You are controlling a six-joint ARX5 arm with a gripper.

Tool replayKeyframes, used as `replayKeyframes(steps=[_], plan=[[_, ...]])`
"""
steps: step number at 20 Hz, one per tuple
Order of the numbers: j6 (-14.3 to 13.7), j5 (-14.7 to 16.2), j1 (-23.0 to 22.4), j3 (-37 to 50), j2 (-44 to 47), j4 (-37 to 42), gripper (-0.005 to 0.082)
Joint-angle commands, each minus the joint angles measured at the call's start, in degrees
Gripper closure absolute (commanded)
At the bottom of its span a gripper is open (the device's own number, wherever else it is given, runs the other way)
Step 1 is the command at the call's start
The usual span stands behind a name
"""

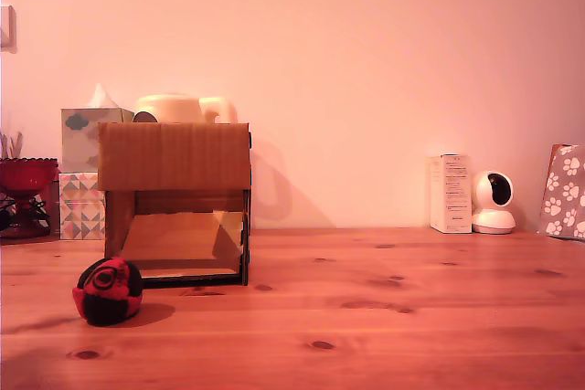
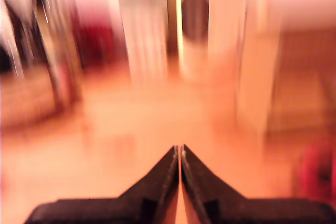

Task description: Drop the footbag into the cardboard dice tower

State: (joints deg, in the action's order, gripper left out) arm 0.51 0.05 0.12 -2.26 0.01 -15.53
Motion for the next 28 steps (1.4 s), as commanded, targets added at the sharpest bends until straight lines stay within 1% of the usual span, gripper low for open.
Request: replayKeyframes(steps=[1, 5, 6, 7, 9, 10, 11, 13, 15, 17, 18, 20, 22, 24, 28], plan=[[0.13, 0.15, -0.13, 1.05, -0.37, -0.11, 0.0782], [0.15, 0.15, -0.13, 1.05, -0.37, 0.35, 0.0782], [0.98, 0.83, -0.13, 1.05, -0.37, 0.59, 0.0782], [1.25, 1.68, -0.13, 1.05, -0.37, 0.90, 0.0782], [4.28, 4.28, -0.13, 1.05, -0.37, 3.56, 0.0782], [5.33, 5.66, -0.13, 1.05, -0.37, 5.40, 0.0782], [5.70, 6.84, -0.15, 1.05, -0.37, 7.19, 0.0783], [7.91, 9.60, -0.15, 0.70, -0.37, 10.19, 0.0788], [9.20, 11.32, -0.17, -1.07, -0.35, 9.66, 0.0788], [9.22, 13.55, -0.50, -3.82, 0.42, 8.98, 0.0788], [9.31, 14.12, -0.85, -5.44, 1.42, 8.98, 0.0788], [10.95, 15.41, -2.01, -8.26, 4.92, 9.16, 0.0788], [11.08, 16.52, -3.91, -10.54, 10.32, 9.64, 0.0788], [10.75, 16.68, -6.23, -12.55, 16.50, 9.90, 0.0788], [8.39, 16.61, -11.61, -14.38, 27.54, 11.56, 0.0788]])
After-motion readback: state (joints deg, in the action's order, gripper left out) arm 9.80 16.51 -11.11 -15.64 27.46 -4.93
